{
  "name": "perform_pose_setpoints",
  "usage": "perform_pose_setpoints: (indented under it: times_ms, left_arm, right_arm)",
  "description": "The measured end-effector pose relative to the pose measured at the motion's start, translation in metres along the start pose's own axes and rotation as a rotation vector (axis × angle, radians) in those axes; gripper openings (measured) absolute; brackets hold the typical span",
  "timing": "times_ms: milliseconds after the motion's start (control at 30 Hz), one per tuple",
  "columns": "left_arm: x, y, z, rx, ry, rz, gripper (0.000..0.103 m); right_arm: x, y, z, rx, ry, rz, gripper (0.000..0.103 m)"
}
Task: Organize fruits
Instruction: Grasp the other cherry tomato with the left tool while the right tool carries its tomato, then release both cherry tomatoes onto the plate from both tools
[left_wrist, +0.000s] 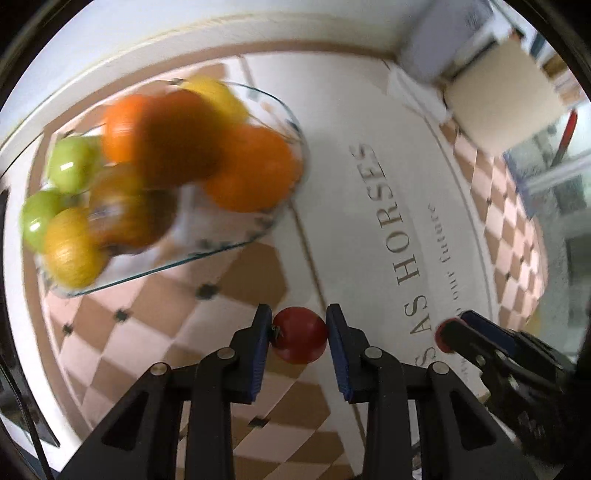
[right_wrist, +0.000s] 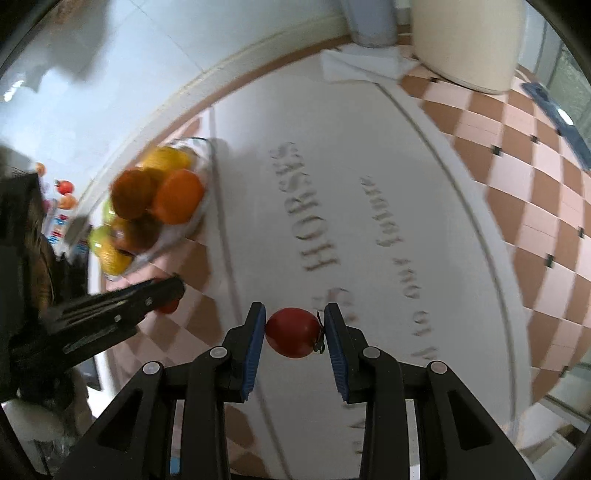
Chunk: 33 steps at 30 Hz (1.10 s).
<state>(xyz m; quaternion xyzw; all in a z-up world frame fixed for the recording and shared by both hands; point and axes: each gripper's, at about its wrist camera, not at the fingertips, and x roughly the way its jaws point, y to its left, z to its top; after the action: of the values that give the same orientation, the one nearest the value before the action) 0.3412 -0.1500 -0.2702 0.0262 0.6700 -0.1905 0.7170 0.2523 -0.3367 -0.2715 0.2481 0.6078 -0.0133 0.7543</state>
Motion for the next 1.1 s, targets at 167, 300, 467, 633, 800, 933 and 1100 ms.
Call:
perform_pose_setpoints:
  times_ms: [167, 300, 467, 633, 800, 933, 1100]
  left_arm:
    - [-0.033, 0.050, -0.001, -0.167, -0.042, -0.063, 0.028]
    - [-0.042, 0.082, 0.004, -0.291, -0.068, -0.114, 0.028]
    - [-0.040, 0.095, 0.019, -0.378, -0.073, -0.171, 0.028]
    - [-0.027, 0.096, 0.032, -0.417, -0.049, -0.206, 0.028]
    - [-0.019, 0.094, 0.038, -0.435, -0.046, -0.210, 0.028]
    - [-0.016, 0.094, 0.039, -0.443, -0.068, -0.190, 0.028]
    - [-0.013, 0.095, 0.039, -0.456, -0.082, -0.196, 0.029]
  right_arm:
    - [0.018, 0.027, 0.014, 0.050, 0.015, 0.172, 0.035]
    - [0.044, 0.046, 0.029, 0.131, 0.045, 0.318, 0.035]
    - [0.075, 0.065, 0.047, 0.191, 0.070, 0.404, 0.035]
    - [0.098, 0.076, 0.062, 0.231, 0.094, 0.459, 0.036]
    - [0.109, 0.075, 0.070, 0.271, 0.108, 0.487, 0.037]
    - [0.107, 0.071, 0.072, 0.300, 0.108, 0.479, 0.060]
    - [0.097, 0.066, 0.073, 0.294, 0.086, 0.469, 0.071]
